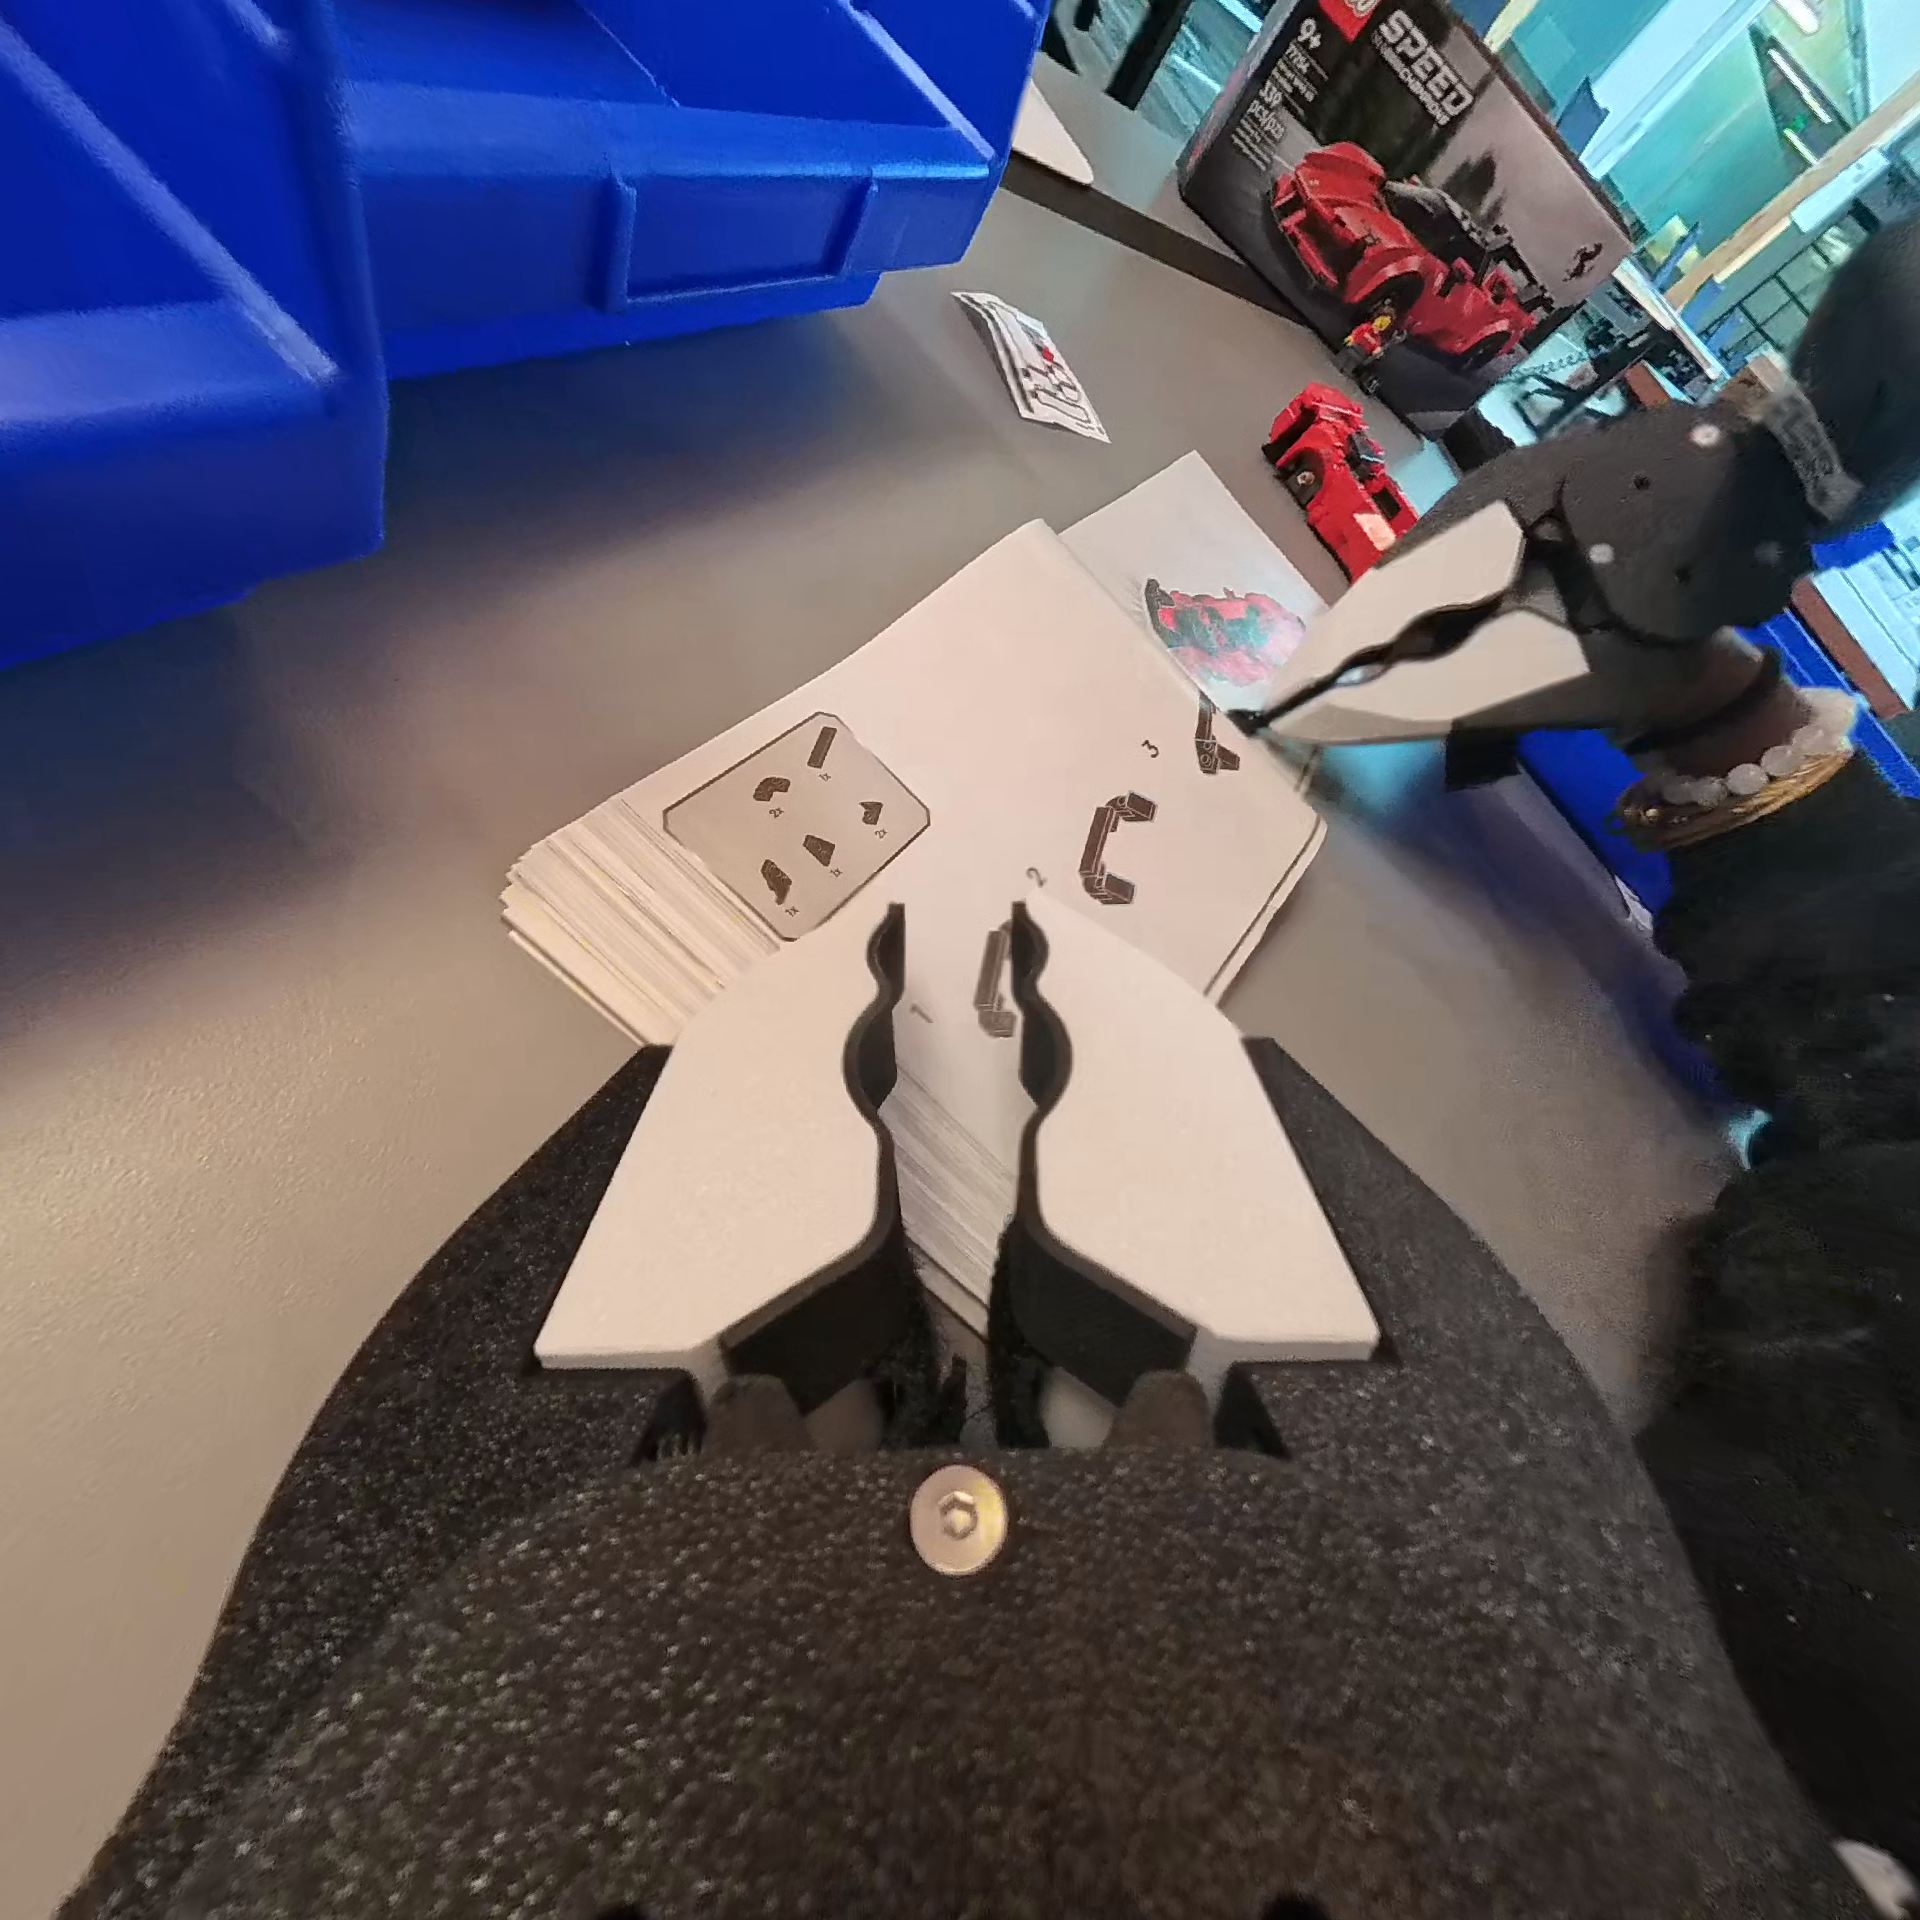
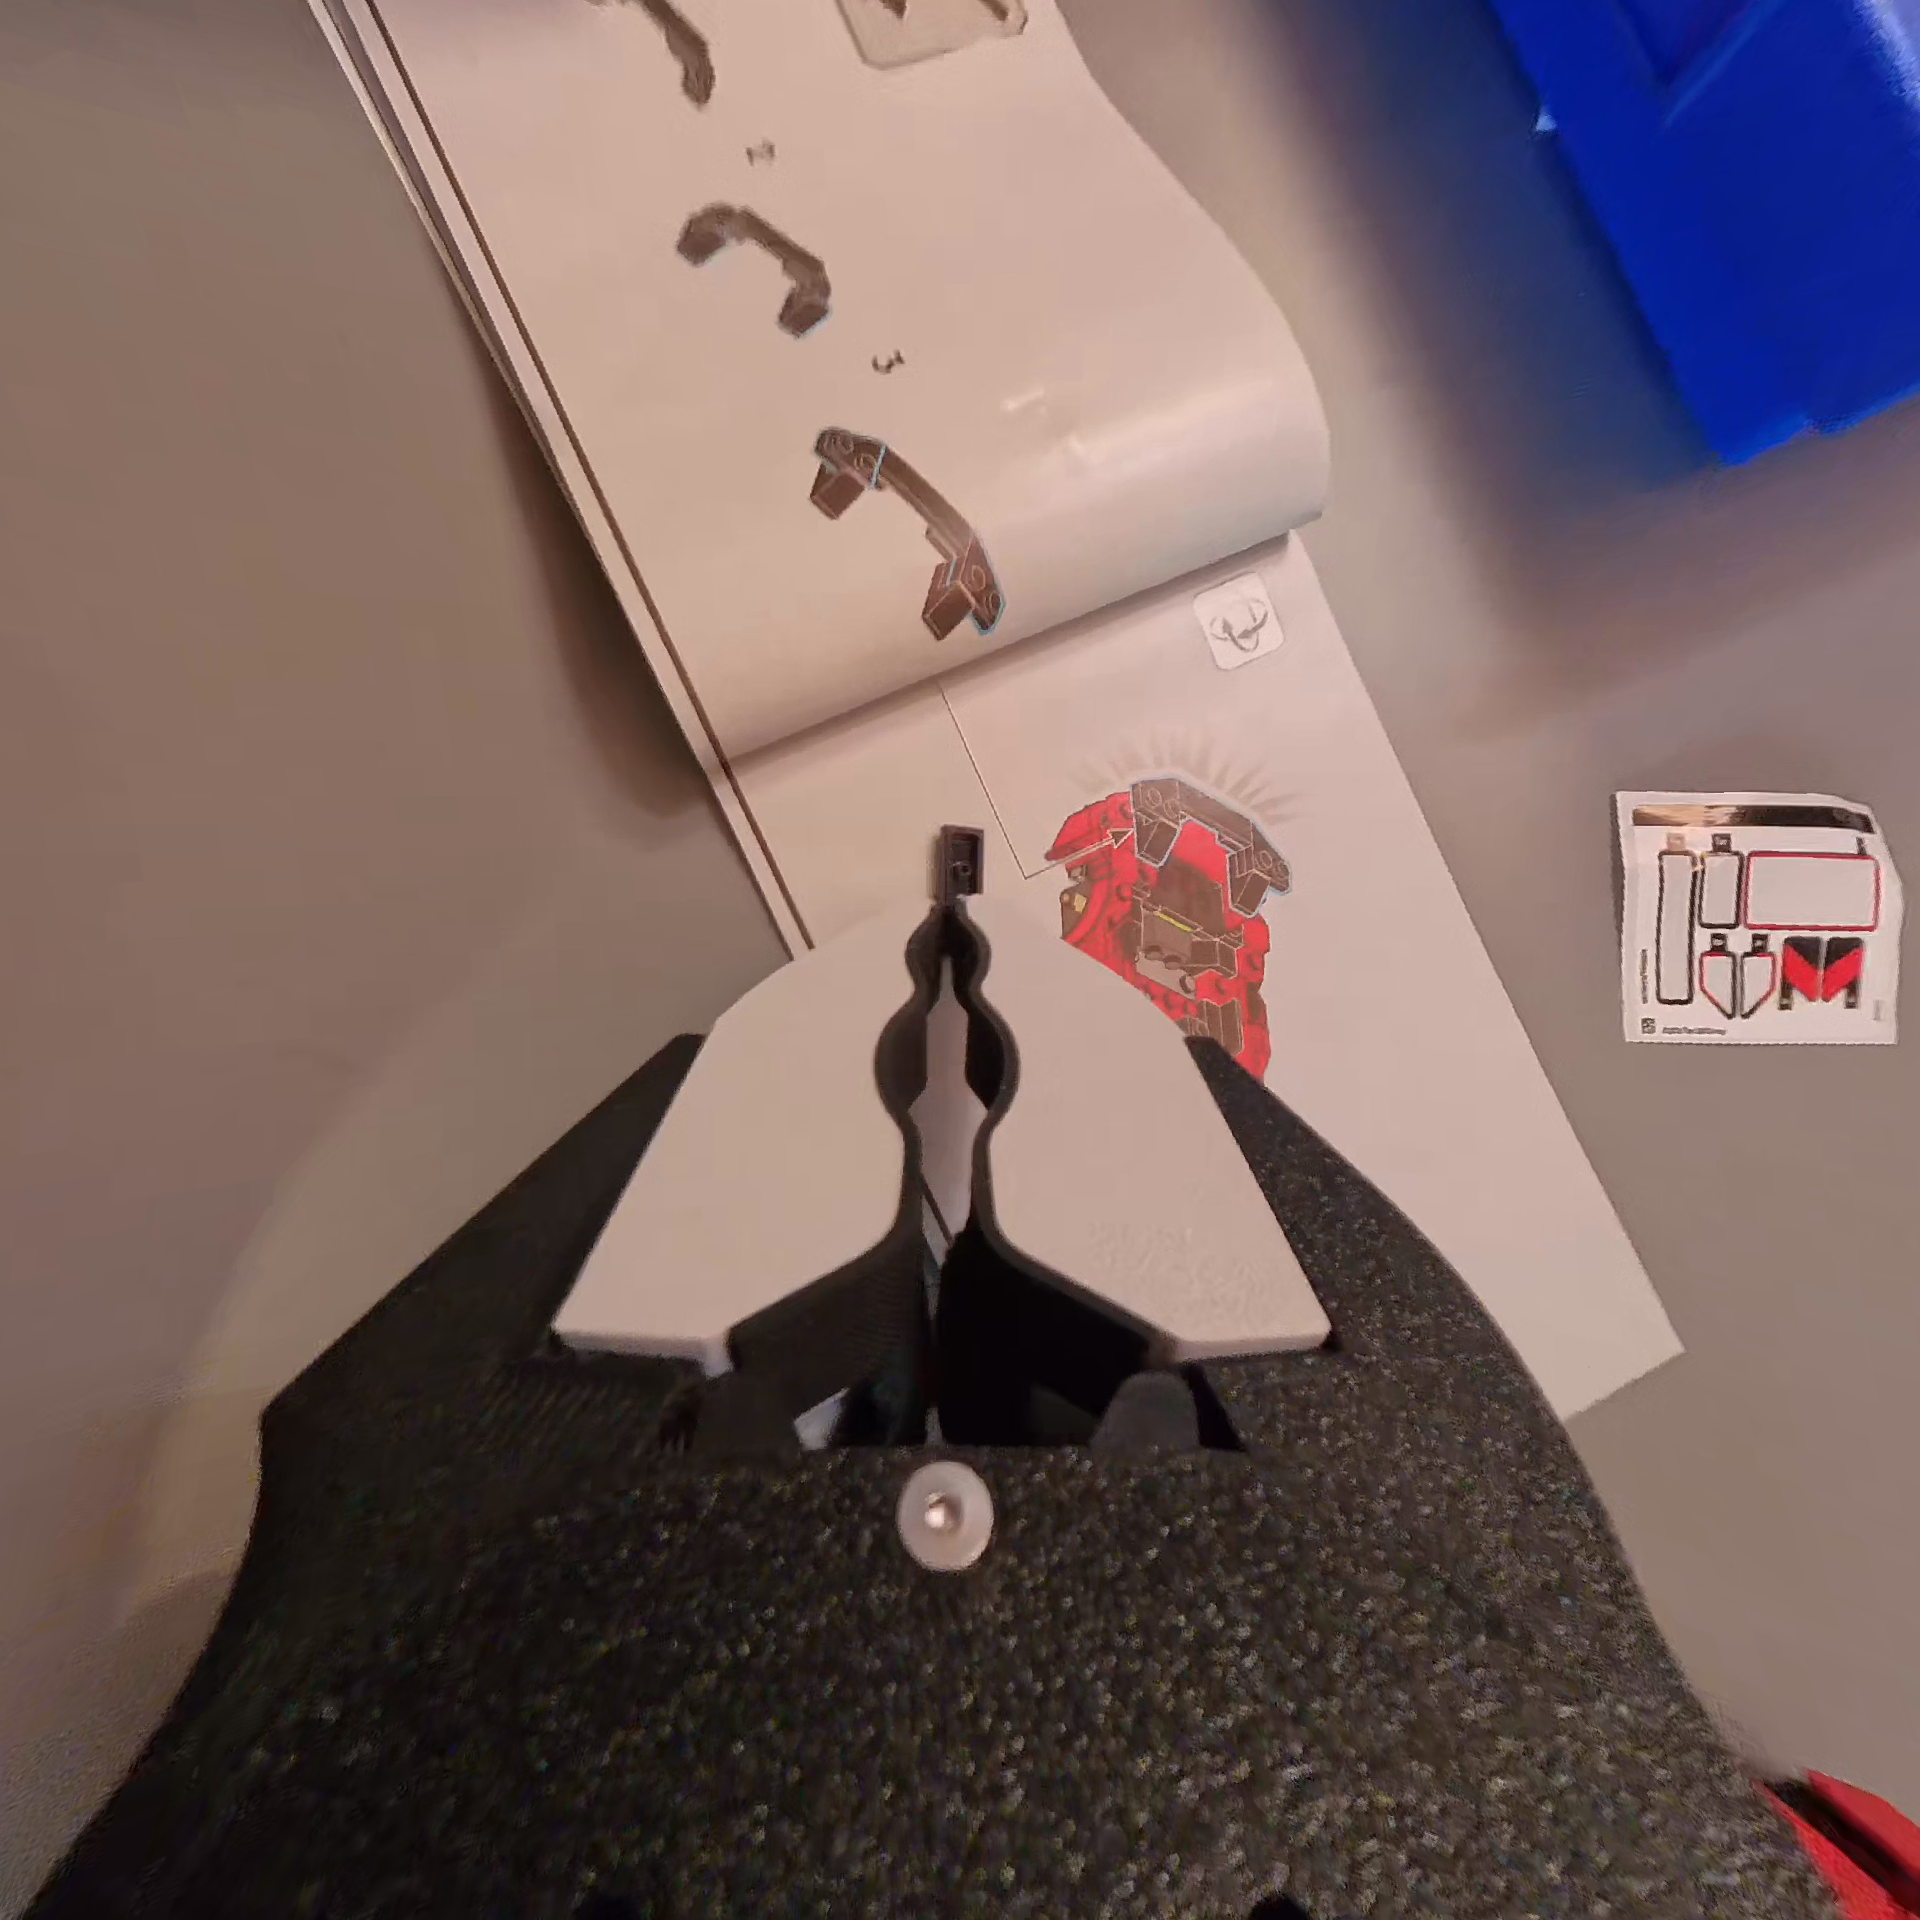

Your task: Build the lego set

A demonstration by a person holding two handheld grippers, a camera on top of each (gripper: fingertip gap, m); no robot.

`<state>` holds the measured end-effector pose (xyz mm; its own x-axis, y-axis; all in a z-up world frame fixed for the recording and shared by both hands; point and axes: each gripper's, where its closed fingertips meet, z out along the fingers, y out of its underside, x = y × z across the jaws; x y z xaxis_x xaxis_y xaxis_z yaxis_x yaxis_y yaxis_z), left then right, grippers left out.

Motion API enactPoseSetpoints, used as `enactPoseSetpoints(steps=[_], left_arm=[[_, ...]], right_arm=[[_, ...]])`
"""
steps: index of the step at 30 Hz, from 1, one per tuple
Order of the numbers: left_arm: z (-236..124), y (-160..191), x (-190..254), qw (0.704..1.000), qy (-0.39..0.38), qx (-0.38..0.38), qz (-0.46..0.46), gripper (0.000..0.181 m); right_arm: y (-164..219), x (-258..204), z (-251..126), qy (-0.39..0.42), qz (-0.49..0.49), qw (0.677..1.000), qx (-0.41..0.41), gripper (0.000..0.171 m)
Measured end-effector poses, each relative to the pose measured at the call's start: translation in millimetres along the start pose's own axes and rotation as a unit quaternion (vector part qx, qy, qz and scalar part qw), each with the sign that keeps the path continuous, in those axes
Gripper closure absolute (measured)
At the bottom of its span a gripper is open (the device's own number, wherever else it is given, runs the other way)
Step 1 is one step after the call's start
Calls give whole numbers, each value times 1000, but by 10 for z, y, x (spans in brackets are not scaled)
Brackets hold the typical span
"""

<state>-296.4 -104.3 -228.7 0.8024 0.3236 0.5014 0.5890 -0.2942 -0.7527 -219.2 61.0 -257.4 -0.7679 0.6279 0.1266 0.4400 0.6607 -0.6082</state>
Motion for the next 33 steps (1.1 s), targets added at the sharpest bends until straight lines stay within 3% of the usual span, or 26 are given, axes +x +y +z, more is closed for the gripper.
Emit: enactPoseSetpoints(steps=[4,9,14,16,18,21,26,29,33], left_arm=[[-9,-9,136,998,31,8,45,159],[47,-106,499,978,61,27,199,158],[326,-123,1175,904,154,19,399,154],[482,-18,1135,887,136,-57,438,154],[553,54,1005,880,101,-120,448,157],[539,44,1066,894,102,-98,424,159],[424,66,976,907,54,-76,410,158],[302,46,993,920,64,-51,384,159],[133,2,955,925,53,-36,375,159]], right_arm=[[-24,19,-40,-26,64,997,44,171],[-198,-27,-158,-116,183,967,133,171],[-461,-259,-385,-318,308,873,204,171],[-361,-228,-289,-304,319,882,168,171],[-235,-188,-211,-262,293,910,135,171],[-323,-216,-297,-196,227,938,175,168],[-259,-383,-184,-70,15,993,92,139],[-263,-340,-99,-89,-100,990,45,134],[-296,-334,-26,-193,-159,968,14,132]])
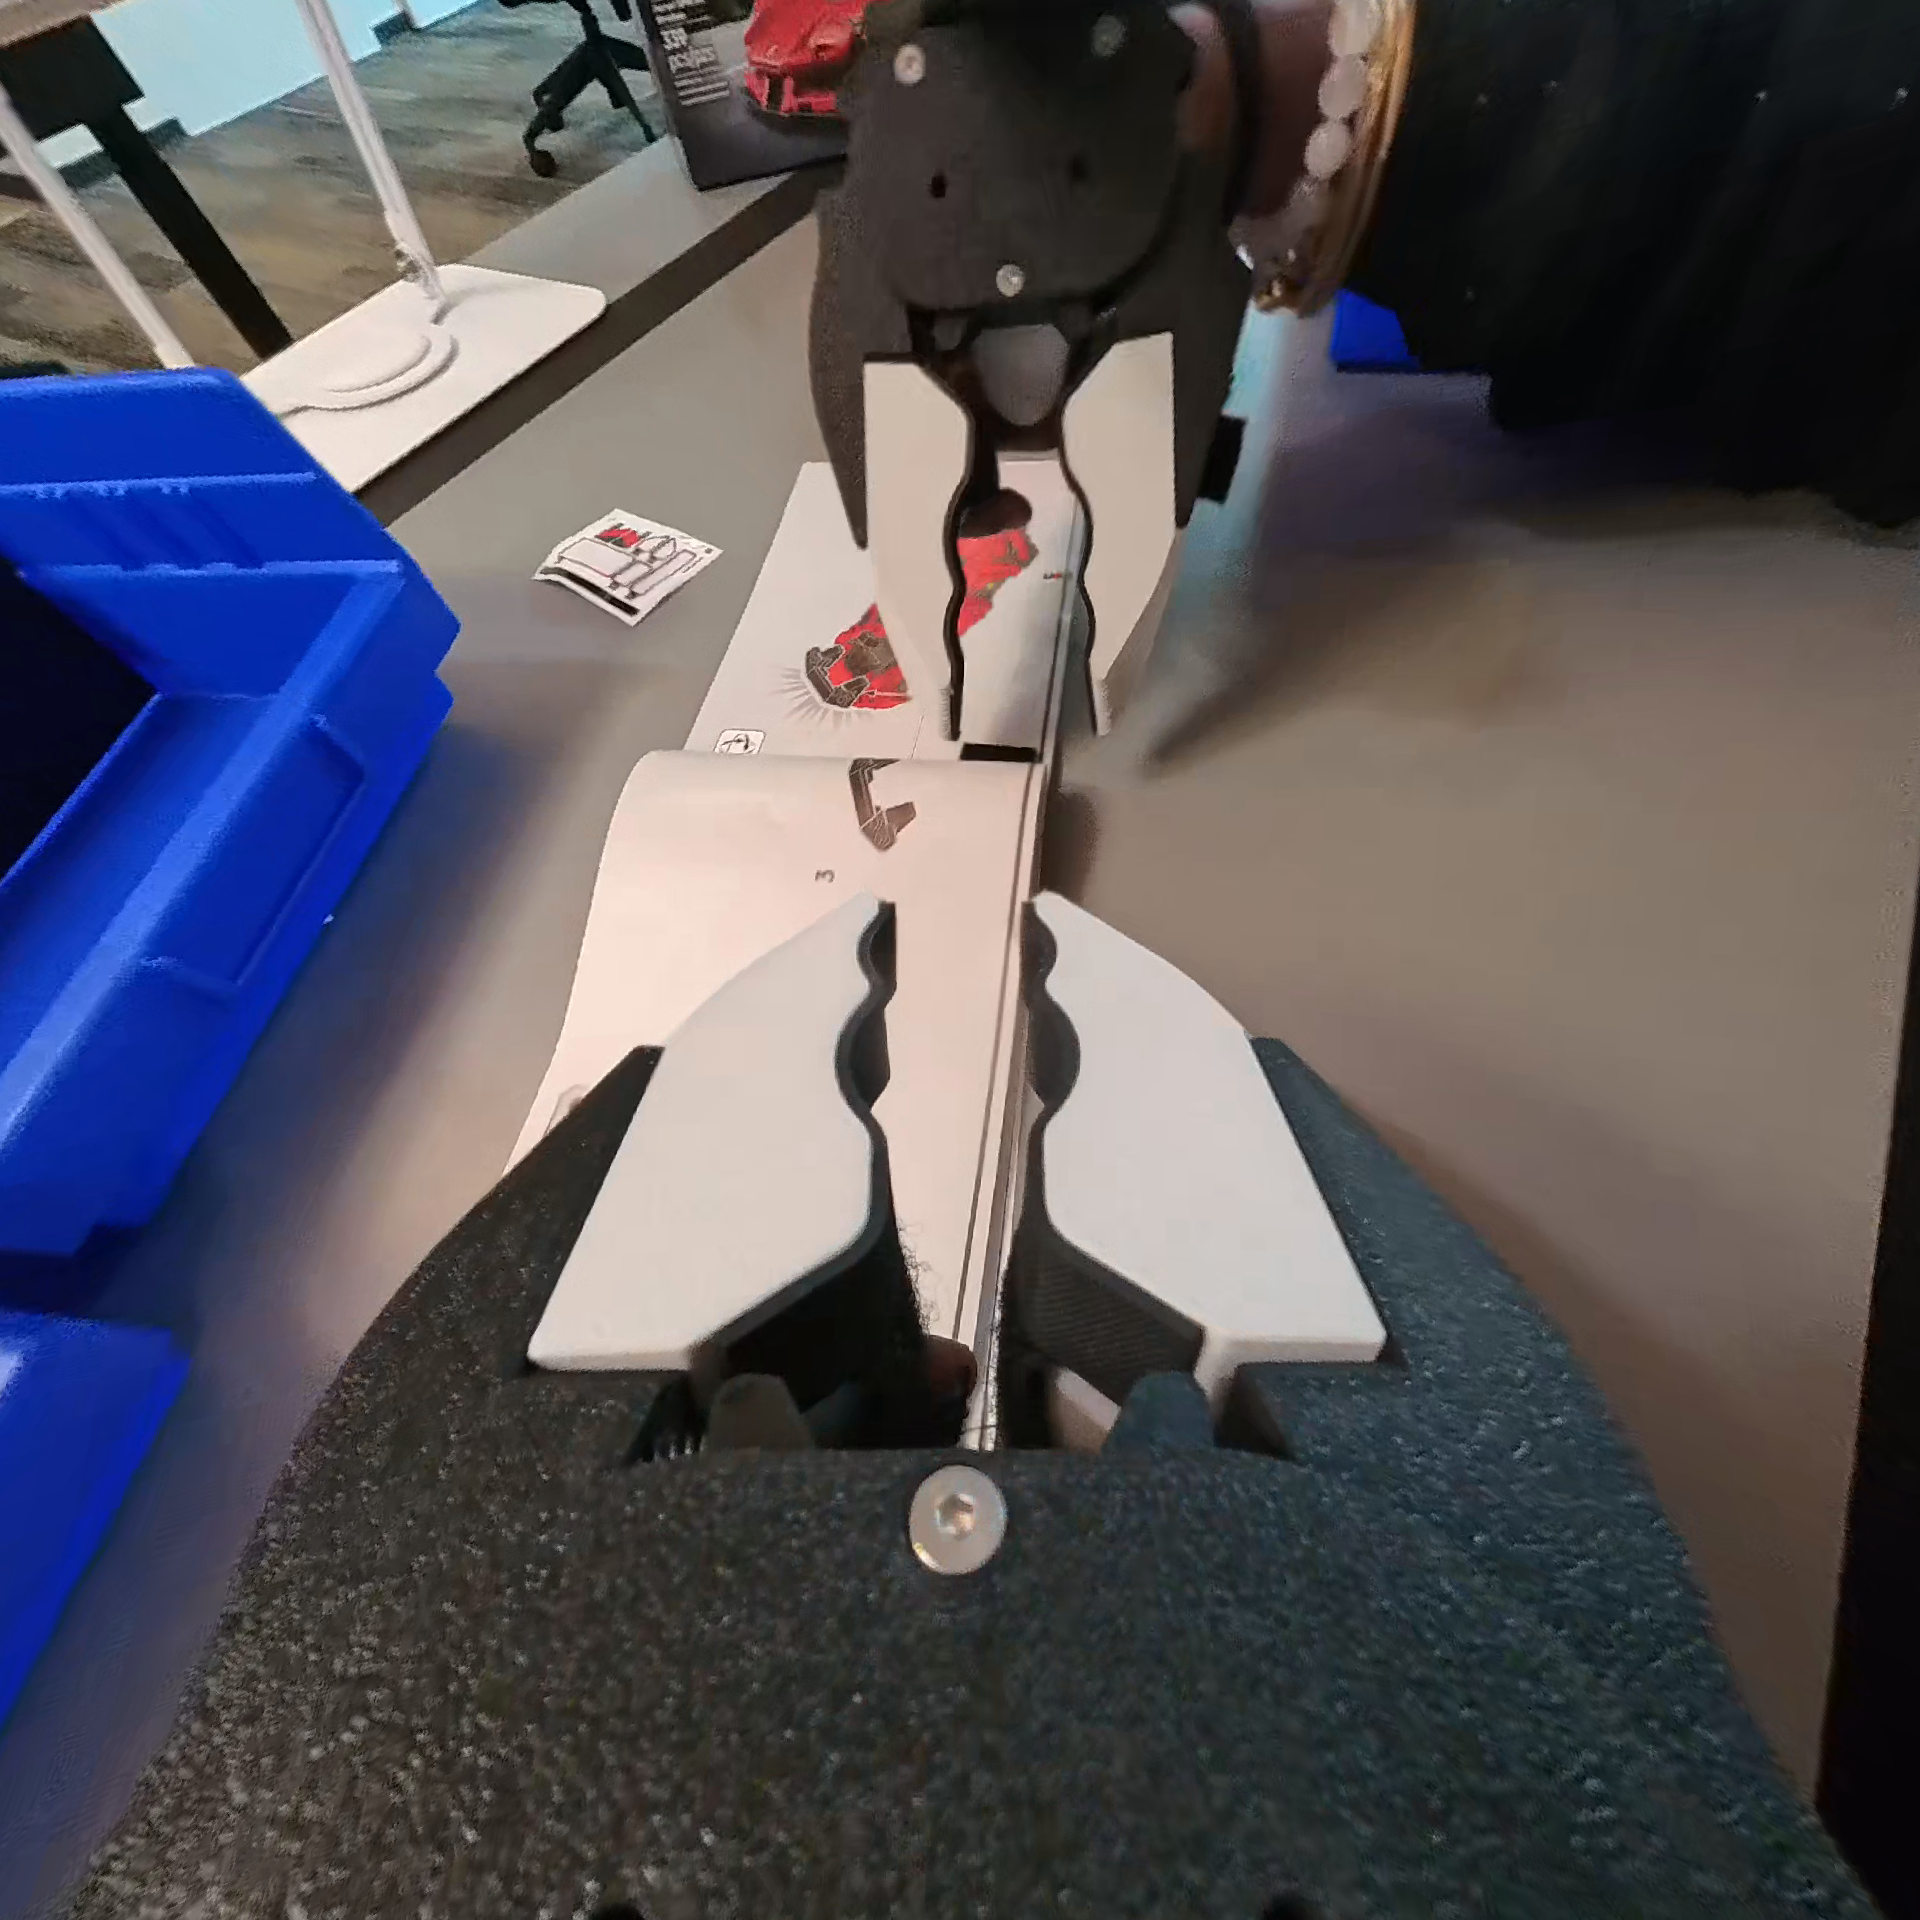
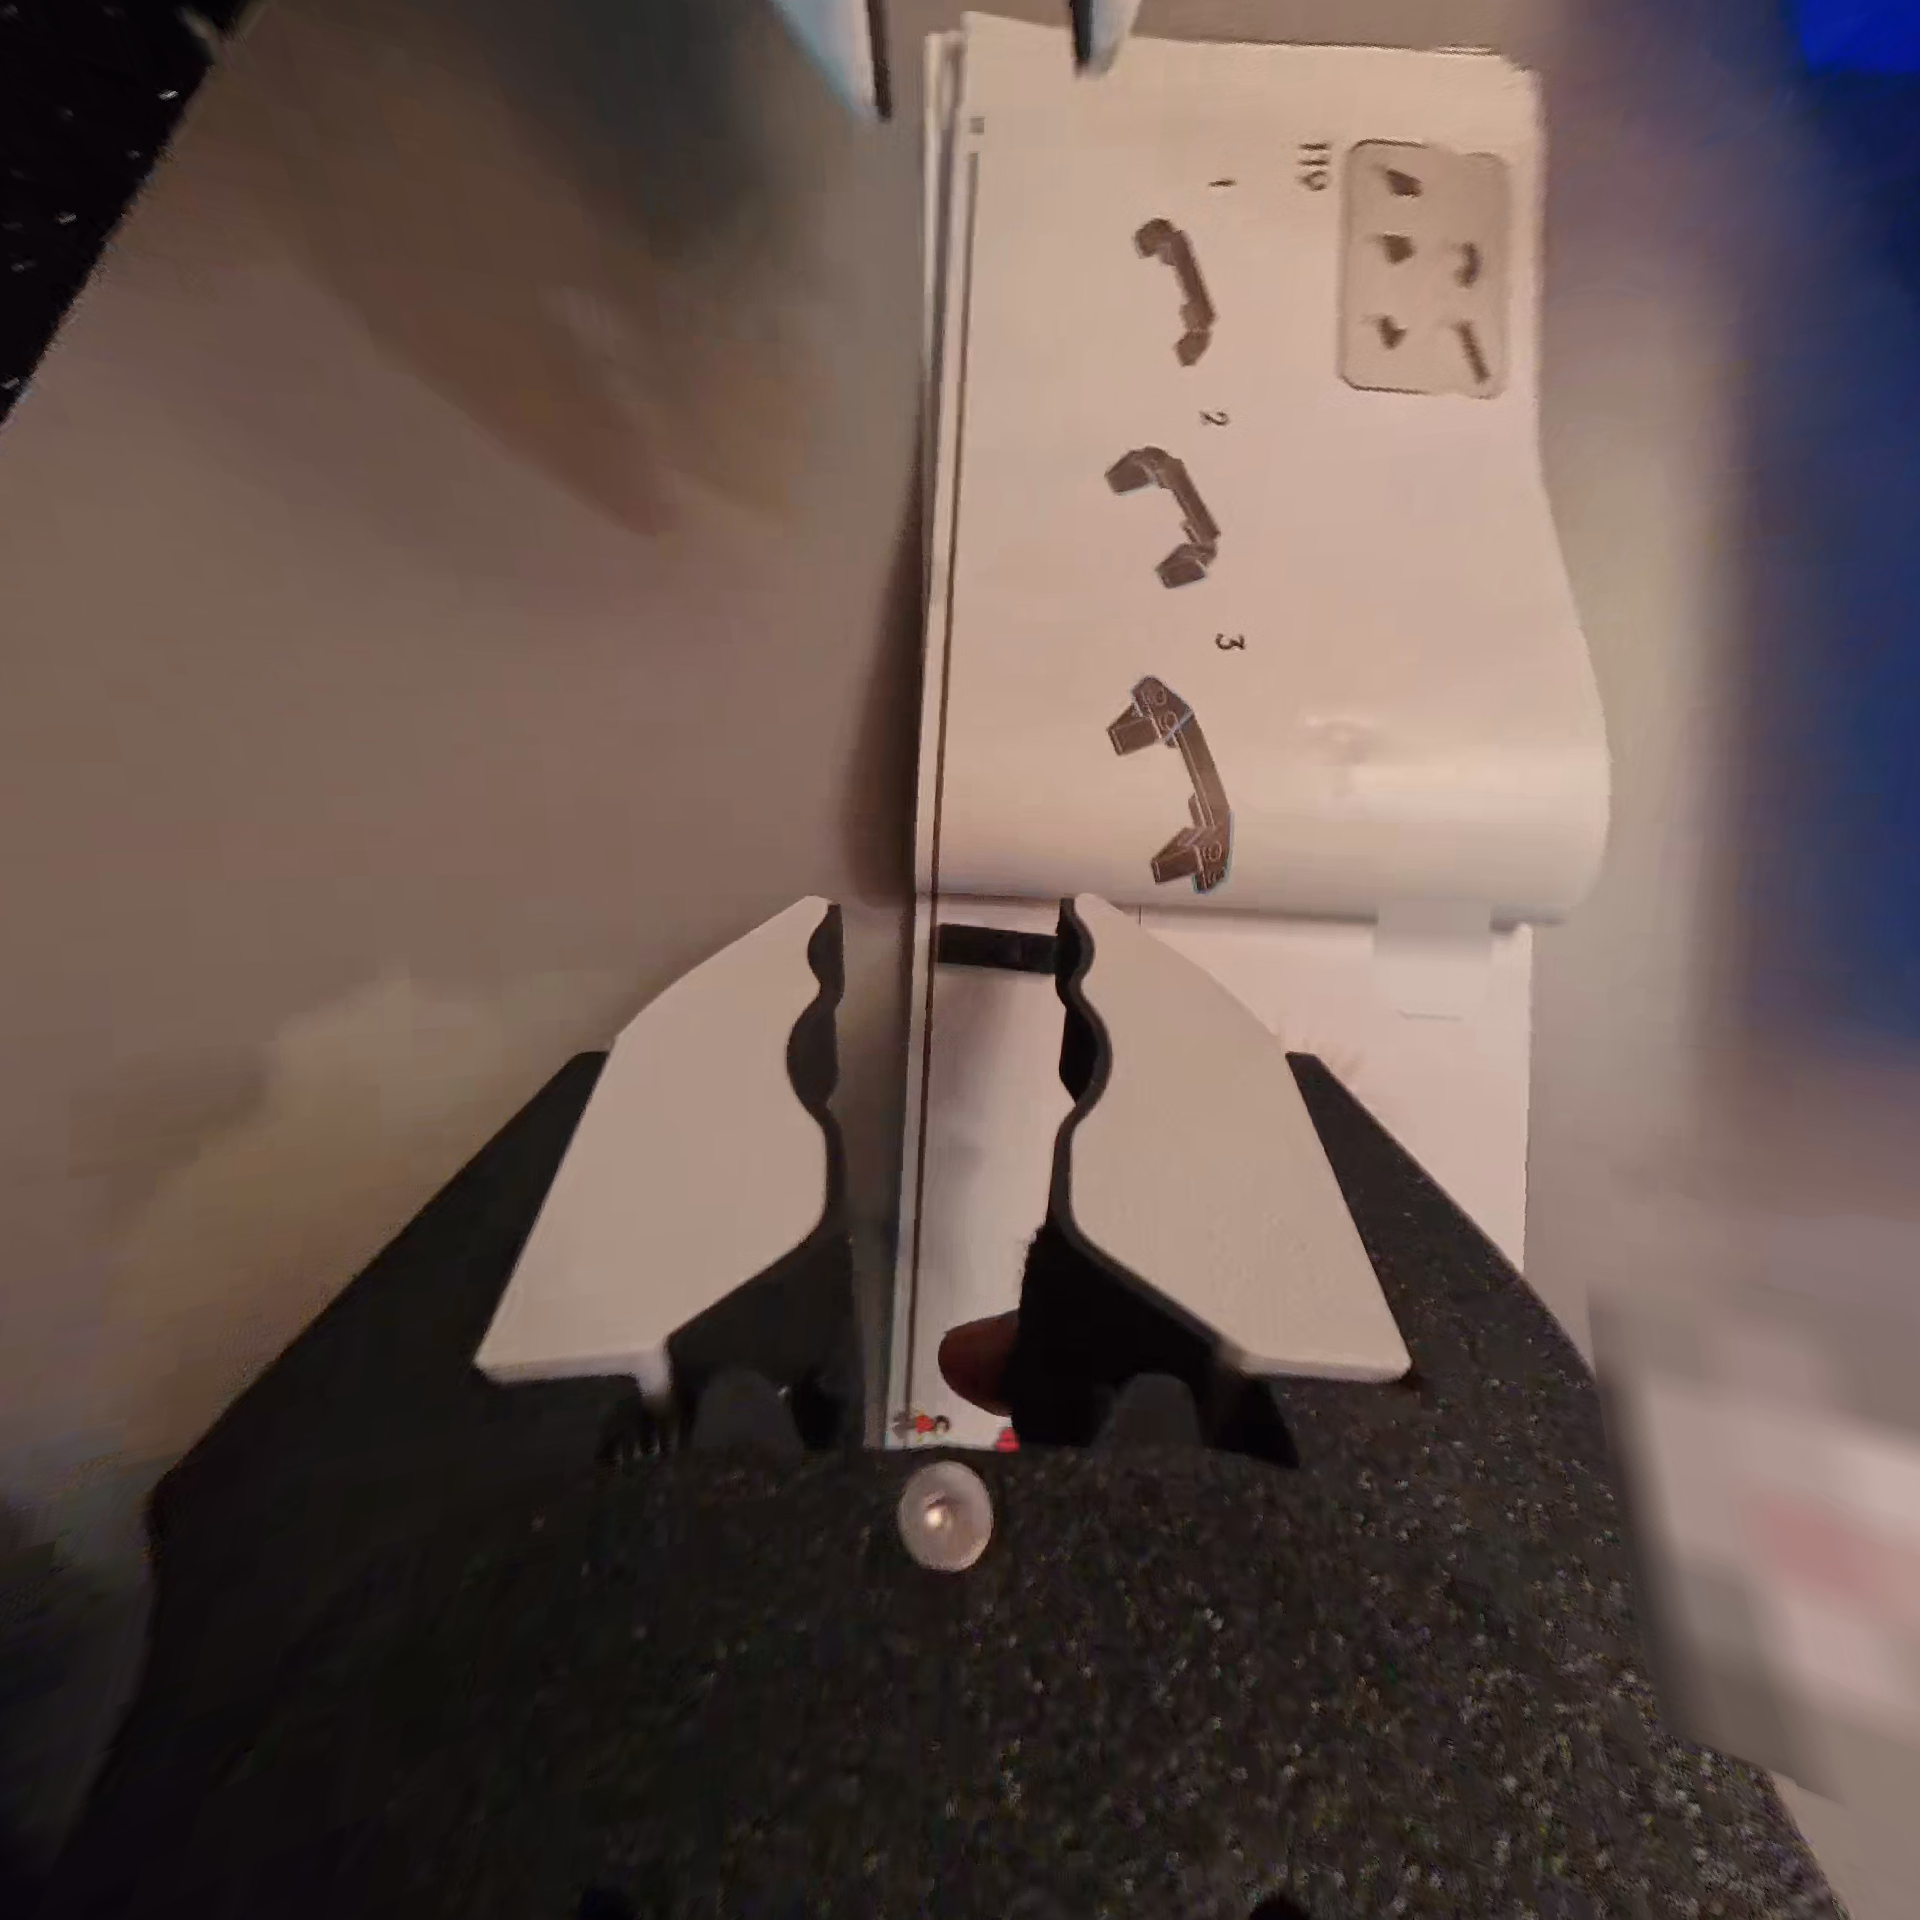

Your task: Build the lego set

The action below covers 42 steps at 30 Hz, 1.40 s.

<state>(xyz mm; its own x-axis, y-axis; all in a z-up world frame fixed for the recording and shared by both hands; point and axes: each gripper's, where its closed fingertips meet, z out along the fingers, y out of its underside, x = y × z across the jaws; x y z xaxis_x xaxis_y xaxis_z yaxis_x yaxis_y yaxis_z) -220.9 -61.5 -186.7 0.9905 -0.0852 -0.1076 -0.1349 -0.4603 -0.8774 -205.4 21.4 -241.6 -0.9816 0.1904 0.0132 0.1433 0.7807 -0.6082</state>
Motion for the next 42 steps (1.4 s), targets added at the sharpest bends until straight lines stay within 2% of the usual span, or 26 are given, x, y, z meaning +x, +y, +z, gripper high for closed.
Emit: enactPoseSetpoints(steps=[4,7,10,13,16,22,25,28,35,39,42], left_arm=[[-166,52,-19,1000,-8,11,-10,159],[-245,94,-68,999,-11,22,-23,159],[-285,112,-130,999,-17,32,-37,159],[-331,133,-176,998,-22,43,-45,159],[-345,196,-211,998,-25,41,-47,159],[-381,350,-373,996,-40,38,-72,159],[-457,410,-492,992,-71,34,-101,159],[-544,558,-633,983,-105,16,-148,159],[-497,668,-644,981,-100,20,-168,159],[-470,708,-631,982,-100,11,-160,159],[-472,705,-632,982,-102,9,-159,159]], right_arm=[[66,-8,57,-68,-29,994,-76,132],[122,28,92,-67,-71,987,-131,140],[192,95,91,-42,-62,983,-166,151],[237,134,71,-2,1,987,-158,161],[280,114,38,30,43,988,-143,163],[191,132,44,70,11,990,-124,152],[186,119,77,59,3,989,-135,163],[238,140,52,64,12,988,-141,163],[330,146,-11,72,41,985,-154,163],[327,163,-40,82,48,983,-157,158],[240,200,-110,104,68,984,-130,148]])
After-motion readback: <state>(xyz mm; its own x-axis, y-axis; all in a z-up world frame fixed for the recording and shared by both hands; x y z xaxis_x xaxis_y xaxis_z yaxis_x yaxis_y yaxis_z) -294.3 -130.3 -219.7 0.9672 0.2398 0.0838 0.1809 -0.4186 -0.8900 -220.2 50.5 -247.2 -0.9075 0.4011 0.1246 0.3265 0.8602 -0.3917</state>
